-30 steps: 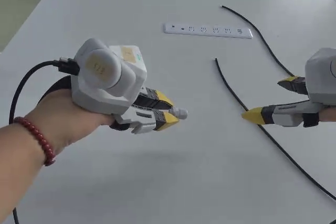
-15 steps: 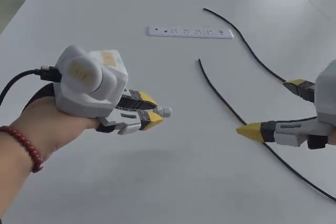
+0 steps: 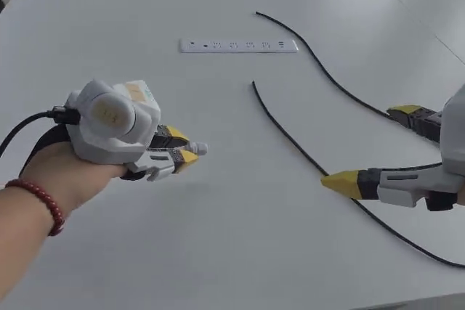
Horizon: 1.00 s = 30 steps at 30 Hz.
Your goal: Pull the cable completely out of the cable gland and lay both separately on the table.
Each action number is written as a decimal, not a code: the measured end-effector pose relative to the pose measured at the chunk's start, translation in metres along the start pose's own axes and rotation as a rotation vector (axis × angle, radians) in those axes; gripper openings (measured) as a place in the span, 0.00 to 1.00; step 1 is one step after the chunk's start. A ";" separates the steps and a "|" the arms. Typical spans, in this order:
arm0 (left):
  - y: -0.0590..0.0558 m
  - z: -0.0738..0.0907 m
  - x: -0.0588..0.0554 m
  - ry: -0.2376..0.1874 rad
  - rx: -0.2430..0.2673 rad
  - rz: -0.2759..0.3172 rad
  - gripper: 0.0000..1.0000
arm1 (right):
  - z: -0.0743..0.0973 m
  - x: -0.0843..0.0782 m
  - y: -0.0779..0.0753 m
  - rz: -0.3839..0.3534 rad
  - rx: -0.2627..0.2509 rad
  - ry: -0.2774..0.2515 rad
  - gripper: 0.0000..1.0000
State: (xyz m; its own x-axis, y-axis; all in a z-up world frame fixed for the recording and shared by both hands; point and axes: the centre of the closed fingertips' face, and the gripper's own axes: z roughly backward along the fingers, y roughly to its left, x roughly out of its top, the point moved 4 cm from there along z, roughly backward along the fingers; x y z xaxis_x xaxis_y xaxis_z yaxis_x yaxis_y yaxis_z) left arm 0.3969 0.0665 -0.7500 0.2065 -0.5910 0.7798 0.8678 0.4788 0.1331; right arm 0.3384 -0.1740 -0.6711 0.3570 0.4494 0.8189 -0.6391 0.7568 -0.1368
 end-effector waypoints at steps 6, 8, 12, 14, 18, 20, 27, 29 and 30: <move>0.004 -0.026 -0.005 0.011 0.018 0.006 0.16 | 0.004 -0.001 -0.003 0.003 -0.017 0.005 0.99; 0.007 -0.030 -0.007 0.013 0.034 0.013 0.16 | 0.006 -0.002 -0.005 0.002 -0.029 0.002 0.99; 0.005 -0.038 -0.014 0.044 0.018 0.016 0.17 | 0.007 -0.003 -0.006 0.007 -0.031 0.007 0.99; 0.005 -0.041 -0.018 0.058 0.011 0.020 0.17 | 0.007 -0.002 -0.006 0.008 -0.033 0.004 0.99; 0.004 -0.044 -0.025 0.080 0.004 0.029 0.17 | 0.007 0.000 -0.007 0.002 -0.037 -0.001 0.99; 0.005 -0.044 -0.023 0.063 0.009 0.046 0.17 | 0.007 0.001 -0.008 0.005 -0.039 0.000 0.99; 0.006 -0.043 -0.024 0.051 0.005 0.078 0.18 | 0.006 0.005 -0.009 0.016 -0.042 -0.006 0.99; 0.005 -0.043 -0.024 0.048 -0.002 0.084 0.18 | 0.005 0.005 -0.009 0.020 -0.042 -0.006 0.99; 0.006 -0.041 -0.024 0.046 0.004 0.083 0.20 | 0.005 0.006 -0.009 0.021 -0.042 -0.007 0.99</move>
State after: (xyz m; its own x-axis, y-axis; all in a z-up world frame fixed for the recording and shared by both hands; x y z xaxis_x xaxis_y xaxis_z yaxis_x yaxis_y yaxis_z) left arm 0.4160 0.0566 -0.7932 0.2979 -0.5781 0.7596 0.8452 0.5296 0.0716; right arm 0.3428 -0.1809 -0.6622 0.3391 0.4626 0.8192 -0.6175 0.7664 -0.1772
